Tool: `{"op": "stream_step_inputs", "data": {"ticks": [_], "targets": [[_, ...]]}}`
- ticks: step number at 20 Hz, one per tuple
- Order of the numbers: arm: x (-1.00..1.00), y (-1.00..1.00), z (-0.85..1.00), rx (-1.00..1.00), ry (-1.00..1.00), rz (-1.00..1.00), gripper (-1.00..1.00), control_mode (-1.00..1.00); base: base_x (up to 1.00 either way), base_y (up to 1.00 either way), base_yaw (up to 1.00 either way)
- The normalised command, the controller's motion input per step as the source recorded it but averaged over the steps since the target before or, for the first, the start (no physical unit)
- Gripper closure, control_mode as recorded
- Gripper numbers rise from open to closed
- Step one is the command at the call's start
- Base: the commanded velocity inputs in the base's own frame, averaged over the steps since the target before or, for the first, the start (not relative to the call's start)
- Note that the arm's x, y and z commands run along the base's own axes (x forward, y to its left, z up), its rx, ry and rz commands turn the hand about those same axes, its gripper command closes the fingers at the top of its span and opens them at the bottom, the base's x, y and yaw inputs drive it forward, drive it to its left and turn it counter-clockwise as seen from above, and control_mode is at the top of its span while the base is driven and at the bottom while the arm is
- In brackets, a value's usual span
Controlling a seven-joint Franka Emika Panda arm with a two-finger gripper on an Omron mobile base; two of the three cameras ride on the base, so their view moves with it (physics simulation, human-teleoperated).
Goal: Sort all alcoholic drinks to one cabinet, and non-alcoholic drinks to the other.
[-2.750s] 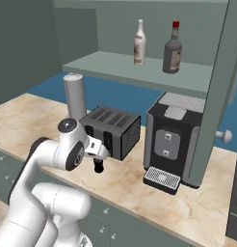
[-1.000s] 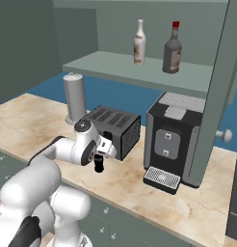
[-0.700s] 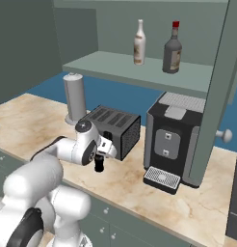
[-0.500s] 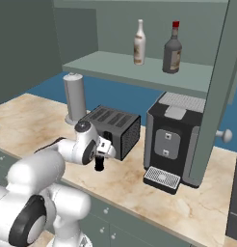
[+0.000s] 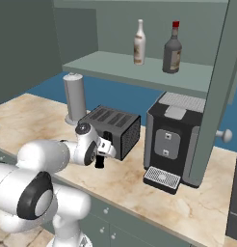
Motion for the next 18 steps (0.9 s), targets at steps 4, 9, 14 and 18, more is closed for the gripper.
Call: {"op": "stream_step_inputs", "data": {"ticks": [4, 9, 14, 18], "targets": [[0.21, -0.16, -0.02, 0.0, -0.02, 0.0, 1.0, -1.0, 0.0, 0.0, 0.0], [-0.03, -0.07, -0.04, 0.02, -0.01, 0.0, 1.0, -1.0, 0.0, 0.0, 0.0], [-0.48, -0.19, 0.02, 0.06, -0.05, 0.0, 1.0, -1.0, 0.0, 0.0, 0.0], [-0.65, -0.16, 0.17, 0.08, -0.04, 0.0, 1.0, -1.0, 0.0, 0.0, 0.0]]}}
